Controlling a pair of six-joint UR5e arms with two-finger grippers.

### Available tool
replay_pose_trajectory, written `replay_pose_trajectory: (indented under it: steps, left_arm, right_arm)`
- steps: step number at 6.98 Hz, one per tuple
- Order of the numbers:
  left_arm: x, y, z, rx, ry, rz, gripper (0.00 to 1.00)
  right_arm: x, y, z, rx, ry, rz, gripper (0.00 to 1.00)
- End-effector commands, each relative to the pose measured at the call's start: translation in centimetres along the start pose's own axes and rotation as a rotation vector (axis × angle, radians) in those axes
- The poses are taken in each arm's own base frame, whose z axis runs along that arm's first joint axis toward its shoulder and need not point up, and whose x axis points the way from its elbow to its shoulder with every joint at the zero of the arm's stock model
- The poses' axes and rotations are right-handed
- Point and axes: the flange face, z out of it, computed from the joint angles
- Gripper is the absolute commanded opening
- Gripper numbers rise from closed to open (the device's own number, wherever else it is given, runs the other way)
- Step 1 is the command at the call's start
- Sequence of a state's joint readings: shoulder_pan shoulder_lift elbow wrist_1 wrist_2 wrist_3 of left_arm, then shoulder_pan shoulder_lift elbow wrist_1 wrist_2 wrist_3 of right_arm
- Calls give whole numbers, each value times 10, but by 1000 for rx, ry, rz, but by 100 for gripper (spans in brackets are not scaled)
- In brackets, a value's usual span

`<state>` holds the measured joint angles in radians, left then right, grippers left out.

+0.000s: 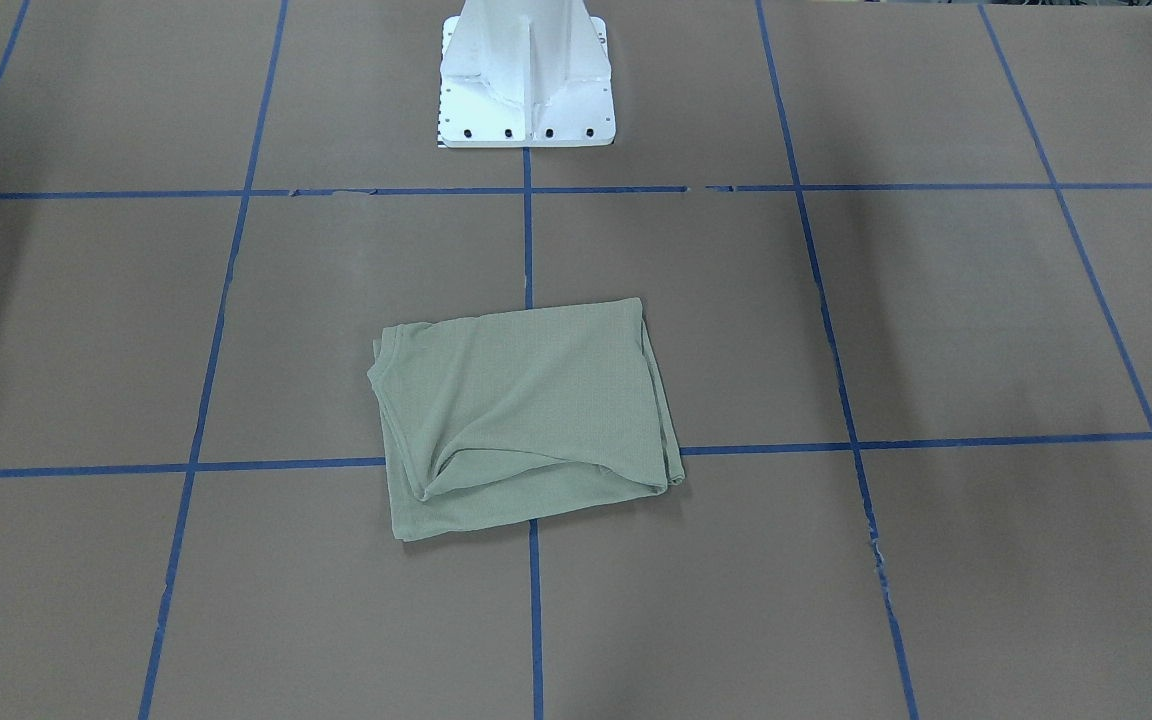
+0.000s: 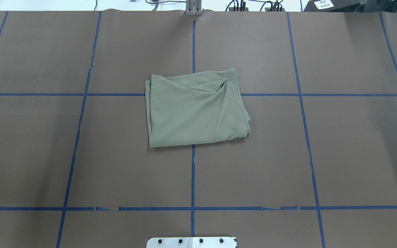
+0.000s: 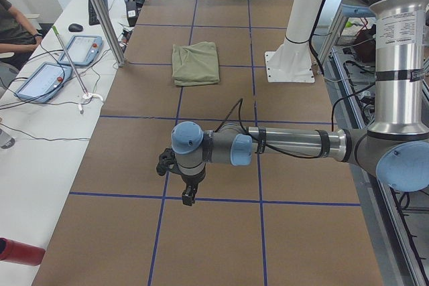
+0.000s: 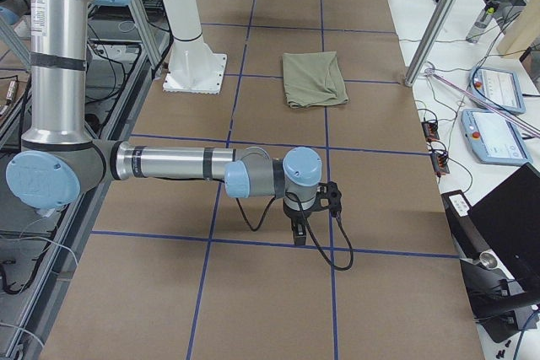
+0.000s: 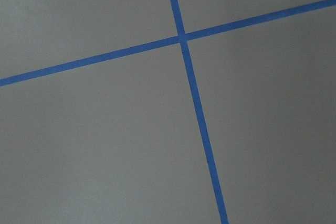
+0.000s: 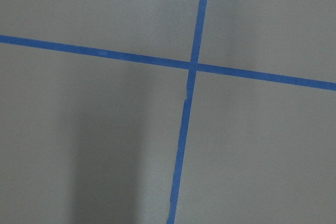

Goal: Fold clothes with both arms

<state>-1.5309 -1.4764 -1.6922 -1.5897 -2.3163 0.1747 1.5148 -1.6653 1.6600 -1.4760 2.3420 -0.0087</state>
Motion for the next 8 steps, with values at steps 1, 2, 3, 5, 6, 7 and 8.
replay_pose_trajectory:
  steps: [1,2,3,5,6,7,8]
  left_arm:
    - [0,0,-1,0,0,-1,100]
    - [1,-1,-1,1,-2,0,100]
    - [1,-1,-2,2,-2,1,100]
    - [0,0,-1,0,-2,-1,100]
    - [-1,1,1,-2,0,-12,100]
    - [1,0,-2,3,1,-111,100]
    - [2,-1,-4,8,1,-190,100]
  right_arm:
    - [13,5,-5,-6,-23,54,100]
    - [4,2,-20,-34,-23,93,100]
    - [-4,6,-29,-45,-24,106,100]
    - [-2,9,-26,-48,-22,108,100]
    - [-1,9,-26,-49,-21,109,100]
    - [-1,9,-26,-47,-21,107,100]
    - [-1,9,-26,-47,-21,107,100]
